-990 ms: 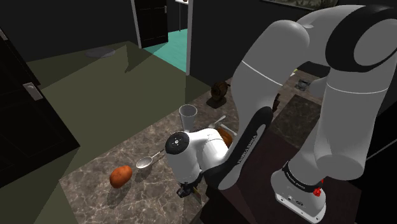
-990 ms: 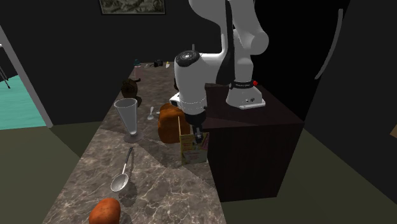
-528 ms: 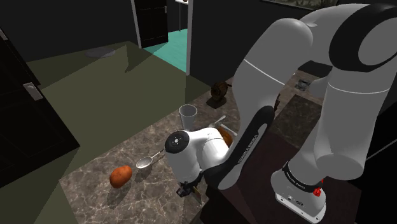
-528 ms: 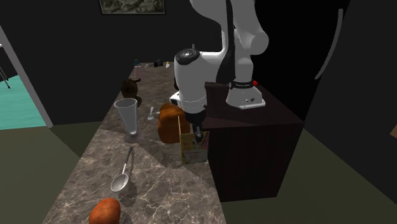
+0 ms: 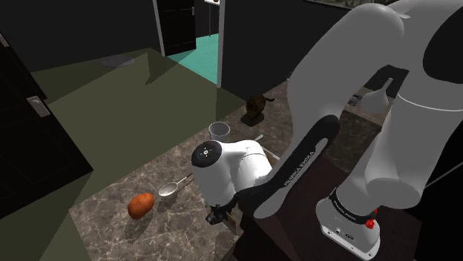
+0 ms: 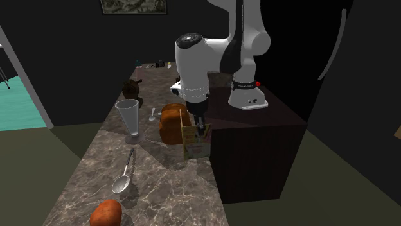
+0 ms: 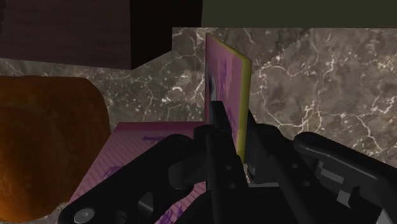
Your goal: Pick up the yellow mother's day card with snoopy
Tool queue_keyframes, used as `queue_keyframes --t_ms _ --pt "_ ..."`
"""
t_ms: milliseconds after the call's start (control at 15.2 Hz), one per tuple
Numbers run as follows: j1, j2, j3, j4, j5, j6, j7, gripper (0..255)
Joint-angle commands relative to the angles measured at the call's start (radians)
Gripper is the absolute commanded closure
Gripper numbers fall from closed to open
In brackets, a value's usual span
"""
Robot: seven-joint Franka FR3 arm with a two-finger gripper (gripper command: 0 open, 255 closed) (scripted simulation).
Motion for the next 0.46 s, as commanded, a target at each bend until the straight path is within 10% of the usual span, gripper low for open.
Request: queue_keyframes --t_ms 0,396 --pt "-0.011 -0.032 0.017 0.001 0.036 -0.024 -0.026 255" --pt "-0.028 -0.101 0.043 0.003 0.11 -0.074 -0.08 255"
